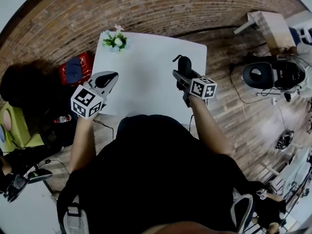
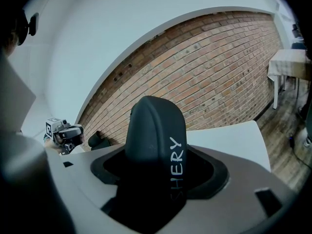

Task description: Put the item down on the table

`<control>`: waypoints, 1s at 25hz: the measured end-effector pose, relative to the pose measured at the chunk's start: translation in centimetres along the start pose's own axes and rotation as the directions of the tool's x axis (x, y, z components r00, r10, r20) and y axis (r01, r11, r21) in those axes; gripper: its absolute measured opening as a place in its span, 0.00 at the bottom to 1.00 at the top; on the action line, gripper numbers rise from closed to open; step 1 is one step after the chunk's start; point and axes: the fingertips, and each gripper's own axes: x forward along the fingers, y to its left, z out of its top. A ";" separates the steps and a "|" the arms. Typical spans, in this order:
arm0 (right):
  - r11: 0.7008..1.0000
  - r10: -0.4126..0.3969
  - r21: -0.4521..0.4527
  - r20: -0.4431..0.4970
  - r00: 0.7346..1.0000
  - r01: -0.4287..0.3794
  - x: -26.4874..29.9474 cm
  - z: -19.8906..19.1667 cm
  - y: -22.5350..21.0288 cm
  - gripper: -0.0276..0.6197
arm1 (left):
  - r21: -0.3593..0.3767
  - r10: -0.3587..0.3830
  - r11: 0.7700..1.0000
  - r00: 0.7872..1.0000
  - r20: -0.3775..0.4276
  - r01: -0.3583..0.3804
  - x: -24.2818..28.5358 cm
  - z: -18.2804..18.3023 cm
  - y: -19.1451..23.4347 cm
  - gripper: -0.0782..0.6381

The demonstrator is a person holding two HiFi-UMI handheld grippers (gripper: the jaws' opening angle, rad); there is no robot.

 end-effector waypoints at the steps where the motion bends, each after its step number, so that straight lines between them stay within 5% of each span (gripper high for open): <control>1: 1.000 0.001 0.001 0.000 1.000 -0.001 0.1 0.0 -0.1 0.58 | 0.000 0.001 1.000 1.000 0.003 -0.001 0.0 0.1 0.0 0.12; 25: 1.000 -0.017 -0.002 -0.102 0.995 0.017 4.0 -3.1 -1.5 0.58 | -0.050 0.022 0.998 1.000 -0.009 -0.022 -0.2 -1.3 2.1 0.12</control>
